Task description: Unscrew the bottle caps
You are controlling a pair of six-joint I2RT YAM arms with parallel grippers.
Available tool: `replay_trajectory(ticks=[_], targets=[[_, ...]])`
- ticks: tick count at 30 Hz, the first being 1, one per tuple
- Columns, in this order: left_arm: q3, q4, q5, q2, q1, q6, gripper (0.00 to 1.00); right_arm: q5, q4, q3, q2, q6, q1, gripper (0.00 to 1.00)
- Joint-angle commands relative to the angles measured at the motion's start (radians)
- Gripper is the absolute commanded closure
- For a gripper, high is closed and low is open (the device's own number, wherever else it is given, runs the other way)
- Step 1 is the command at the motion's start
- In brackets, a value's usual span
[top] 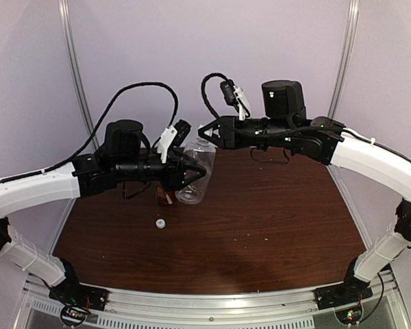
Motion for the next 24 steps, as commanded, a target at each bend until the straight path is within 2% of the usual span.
replay_trajectory(ticks=[1,5,14,20,24], targets=[[-0.041,0.153,0.055,-0.028,-0.004,0.014,0.78,-0.052,0.049,-0.005,-0.027,-0.041,0.005,0.82],[-0.077,0.227,0.134,-0.047,-0.004,0.038,0.77,-0.155,0.107,-0.041,-0.068,-0.111,0.005,0.88],[-0.116,0.360,0.424,-0.058,-0.004,0.088,0.74,-0.538,0.102,-0.031,-0.090,-0.303,0.001,0.90],[-0.104,0.384,0.596,-0.050,-0.004,0.110,0.75,-0.786,0.102,-0.007,-0.067,-0.328,-0.015,0.85],[-0.108,0.398,0.649,-0.050,-0.004,0.128,0.76,-0.882,0.090,0.011,-0.045,-0.333,-0.029,0.70]])
